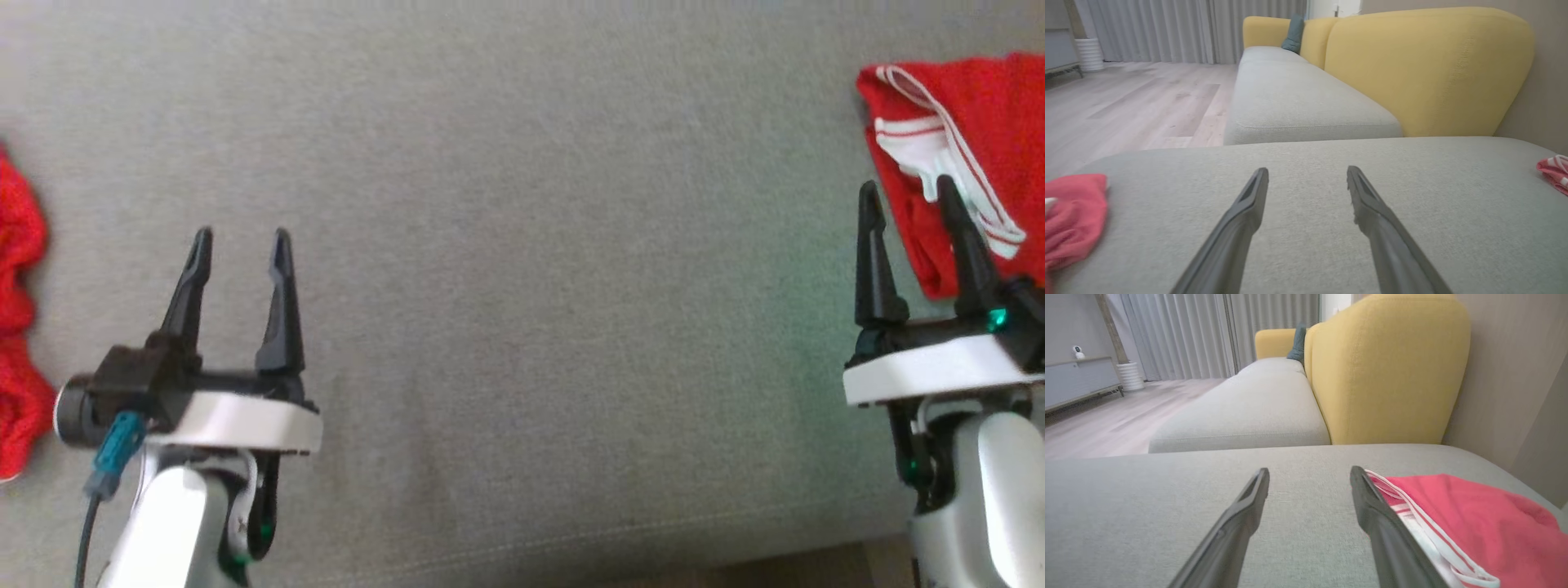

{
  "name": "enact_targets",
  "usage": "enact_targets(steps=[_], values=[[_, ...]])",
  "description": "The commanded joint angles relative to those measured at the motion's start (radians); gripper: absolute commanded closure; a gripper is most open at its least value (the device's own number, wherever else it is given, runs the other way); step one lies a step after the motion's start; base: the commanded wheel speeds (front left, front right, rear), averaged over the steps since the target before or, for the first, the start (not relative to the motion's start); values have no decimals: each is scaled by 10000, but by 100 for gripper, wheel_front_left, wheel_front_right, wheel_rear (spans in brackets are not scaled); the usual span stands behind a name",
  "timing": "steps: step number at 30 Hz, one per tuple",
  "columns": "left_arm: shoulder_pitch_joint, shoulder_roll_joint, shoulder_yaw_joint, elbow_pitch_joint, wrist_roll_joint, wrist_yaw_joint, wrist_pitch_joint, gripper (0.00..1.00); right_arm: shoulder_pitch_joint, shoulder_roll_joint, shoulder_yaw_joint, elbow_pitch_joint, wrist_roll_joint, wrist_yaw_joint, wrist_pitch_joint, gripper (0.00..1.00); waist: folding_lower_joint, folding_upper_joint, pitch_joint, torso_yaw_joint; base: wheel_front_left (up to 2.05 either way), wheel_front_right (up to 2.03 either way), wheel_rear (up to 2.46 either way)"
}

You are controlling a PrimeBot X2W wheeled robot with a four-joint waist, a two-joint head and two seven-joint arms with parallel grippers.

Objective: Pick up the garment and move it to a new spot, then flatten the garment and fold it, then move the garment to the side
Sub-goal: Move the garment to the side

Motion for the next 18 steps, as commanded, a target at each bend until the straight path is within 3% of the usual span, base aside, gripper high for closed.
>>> enact_targets(steps=[1,18], values=[[-47,164,429,-332,-51,87,-84,0,90,49,288,-477,86,-9,57,0,0,0,-444,377,0,0,0],[1301,179,391,-136,-288,326,-58,0,1767,165,688,-1465,436,-9,859,0,0,0,-1928,827,0,0,0]])
